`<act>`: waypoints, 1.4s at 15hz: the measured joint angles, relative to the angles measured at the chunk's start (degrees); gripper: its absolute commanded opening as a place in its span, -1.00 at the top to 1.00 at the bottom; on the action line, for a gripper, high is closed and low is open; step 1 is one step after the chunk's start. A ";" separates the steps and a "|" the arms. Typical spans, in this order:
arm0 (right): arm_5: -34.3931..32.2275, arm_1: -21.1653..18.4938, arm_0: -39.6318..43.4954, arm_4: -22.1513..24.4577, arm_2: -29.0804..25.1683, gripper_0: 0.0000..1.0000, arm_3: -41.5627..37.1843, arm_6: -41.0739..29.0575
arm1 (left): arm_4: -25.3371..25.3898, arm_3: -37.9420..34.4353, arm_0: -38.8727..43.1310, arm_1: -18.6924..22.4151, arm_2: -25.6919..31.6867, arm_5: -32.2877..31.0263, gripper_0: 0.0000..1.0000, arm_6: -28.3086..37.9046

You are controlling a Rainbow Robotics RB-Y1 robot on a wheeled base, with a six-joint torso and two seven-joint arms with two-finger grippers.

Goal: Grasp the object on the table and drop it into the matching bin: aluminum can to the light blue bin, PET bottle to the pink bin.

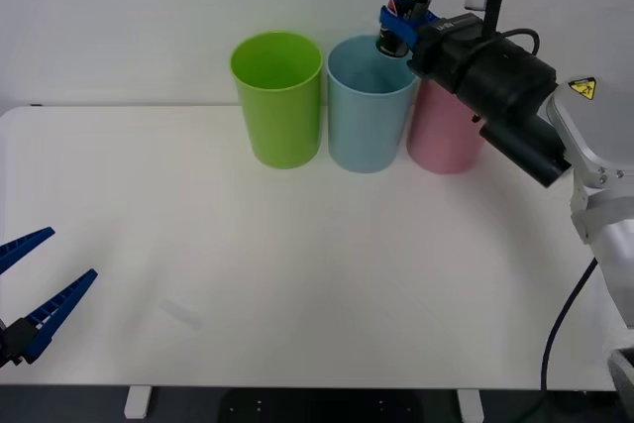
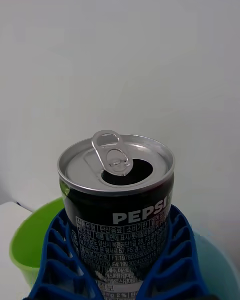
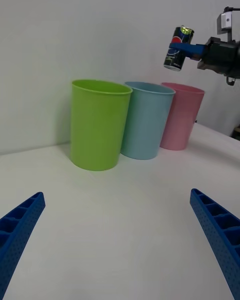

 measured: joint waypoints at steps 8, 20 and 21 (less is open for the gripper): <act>5.13 4.68 -8.69 2.28 0.08 1.00 13.02 2.60 | 0.00 0.00 0.00 0.00 0.00 0.00 -1.00 0.00; 5.24 4.90 -8.83 2.42 0.08 -1.00 13.35 5.10 | 0.00 0.00 0.00 0.00 0.00 0.00 -1.00 0.00; 5.07 4.86 -8.80 2.35 0.08 -1.00 13.34 5.14 | 0.00 0.00 0.00 0.00 0.00 0.00 -1.00 0.00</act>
